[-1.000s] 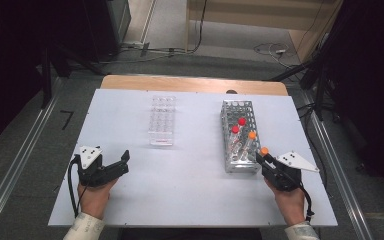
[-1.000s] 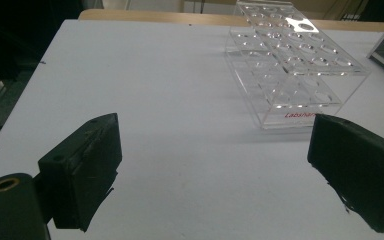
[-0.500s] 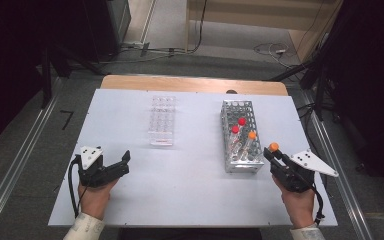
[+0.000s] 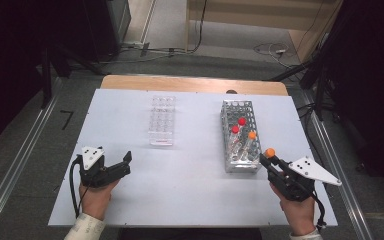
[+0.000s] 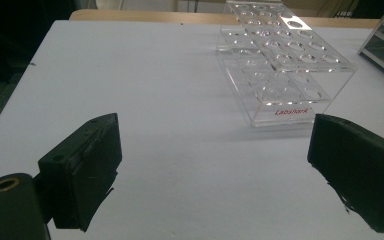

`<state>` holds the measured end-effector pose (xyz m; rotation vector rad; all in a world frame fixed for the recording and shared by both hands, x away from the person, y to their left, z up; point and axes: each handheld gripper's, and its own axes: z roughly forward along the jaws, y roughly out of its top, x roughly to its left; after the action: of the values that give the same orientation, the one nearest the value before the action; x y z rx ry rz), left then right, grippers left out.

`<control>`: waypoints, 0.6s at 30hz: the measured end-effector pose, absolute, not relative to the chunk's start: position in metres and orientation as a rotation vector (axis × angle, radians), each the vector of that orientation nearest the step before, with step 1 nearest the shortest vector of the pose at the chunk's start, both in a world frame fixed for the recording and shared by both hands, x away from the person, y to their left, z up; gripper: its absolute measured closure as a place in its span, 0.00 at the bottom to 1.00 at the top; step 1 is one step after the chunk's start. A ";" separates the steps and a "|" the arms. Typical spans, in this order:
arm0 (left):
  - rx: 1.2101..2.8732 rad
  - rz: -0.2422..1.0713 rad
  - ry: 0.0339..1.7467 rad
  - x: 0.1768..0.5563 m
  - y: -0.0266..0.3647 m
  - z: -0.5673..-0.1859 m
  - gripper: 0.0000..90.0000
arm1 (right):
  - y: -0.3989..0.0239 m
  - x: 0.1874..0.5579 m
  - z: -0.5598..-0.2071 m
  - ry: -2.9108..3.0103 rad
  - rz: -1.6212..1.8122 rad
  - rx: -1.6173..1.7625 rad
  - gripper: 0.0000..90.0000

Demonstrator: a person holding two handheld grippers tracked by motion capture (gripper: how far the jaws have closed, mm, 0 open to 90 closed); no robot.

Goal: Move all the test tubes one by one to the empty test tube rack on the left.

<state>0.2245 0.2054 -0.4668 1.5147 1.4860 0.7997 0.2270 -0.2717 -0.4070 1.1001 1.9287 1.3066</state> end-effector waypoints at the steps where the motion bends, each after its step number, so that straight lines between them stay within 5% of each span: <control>1: 1.515 0.800 1.486 0.224 0.205 -0.467 0.08 | -0.270 0.226 -0.407 1.936 1.312 1.098 0.80; 18: 1.555 0.805 1.448 0.229 0.188 -0.467 0.08 | -0.222 0.230 -0.426 2.101 1.323 0.993 0.80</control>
<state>0.2292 0.1882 -0.4667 1.5551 1.4483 0.8047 0.2304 -0.2221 -0.4255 0.9927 2.1014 1.3228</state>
